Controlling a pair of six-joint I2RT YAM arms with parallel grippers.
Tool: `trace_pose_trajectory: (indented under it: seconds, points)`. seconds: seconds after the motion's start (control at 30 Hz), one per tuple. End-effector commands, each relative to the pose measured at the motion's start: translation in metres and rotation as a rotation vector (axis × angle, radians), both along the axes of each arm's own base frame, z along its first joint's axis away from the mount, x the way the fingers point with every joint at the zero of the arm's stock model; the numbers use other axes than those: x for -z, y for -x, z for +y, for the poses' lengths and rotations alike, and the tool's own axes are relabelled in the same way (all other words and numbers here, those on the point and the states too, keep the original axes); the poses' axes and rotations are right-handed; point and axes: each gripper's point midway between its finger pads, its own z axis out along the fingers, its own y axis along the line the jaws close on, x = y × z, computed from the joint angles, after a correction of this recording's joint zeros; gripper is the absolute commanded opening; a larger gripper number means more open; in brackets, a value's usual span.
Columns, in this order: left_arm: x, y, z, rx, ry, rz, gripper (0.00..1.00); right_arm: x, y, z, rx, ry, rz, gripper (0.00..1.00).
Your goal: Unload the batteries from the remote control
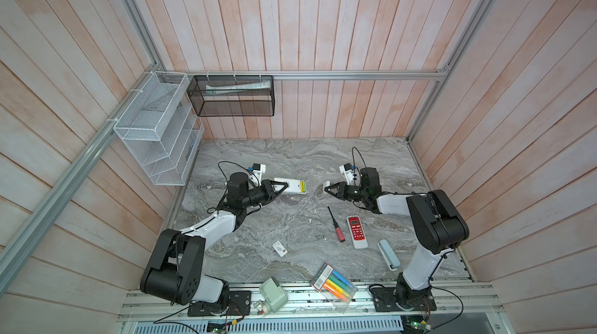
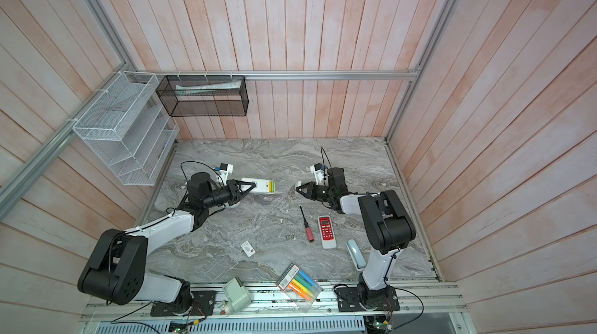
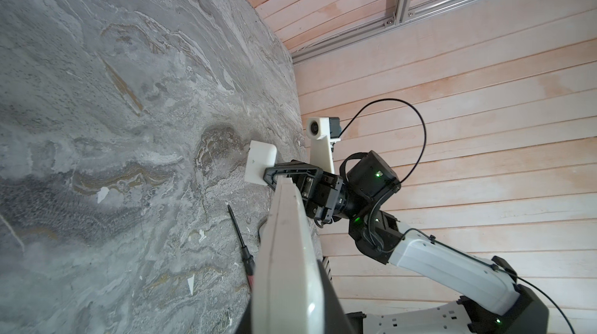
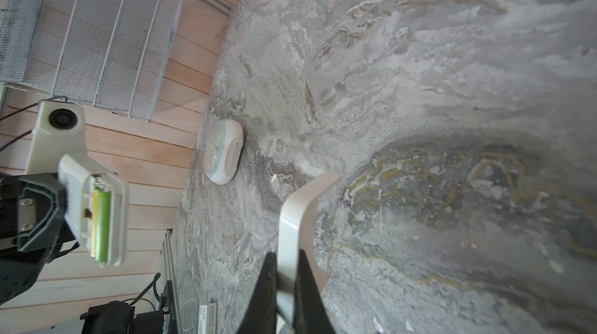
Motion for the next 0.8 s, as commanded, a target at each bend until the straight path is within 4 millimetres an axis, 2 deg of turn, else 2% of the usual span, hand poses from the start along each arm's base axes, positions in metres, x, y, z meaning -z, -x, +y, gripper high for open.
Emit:
trace_pose_trajectory:
  seconds: [0.0,0.23,0.53,0.77]
  points:
    - [-0.005,0.001,0.004,-0.009,-0.011,-0.037,0.0,0.013,-0.003,-0.004,0.006,0.019,-0.003,0.01]
    - [-0.006,0.002,0.004,-0.01,-0.011,-0.038,0.0,0.029,-0.004,-0.007,0.005,-0.01,0.044,0.01]
    - [-0.008,0.002,0.004,-0.01,-0.009,-0.041,0.0,0.044,-0.005,-0.021,0.034,-0.03,0.097,0.07]
    - [-0.01,0.003,0.004,-0.015,-0.008,-0.04,0.0,0.056,-0.005,-0.035,0.077,-0.024,0.133,0.23]
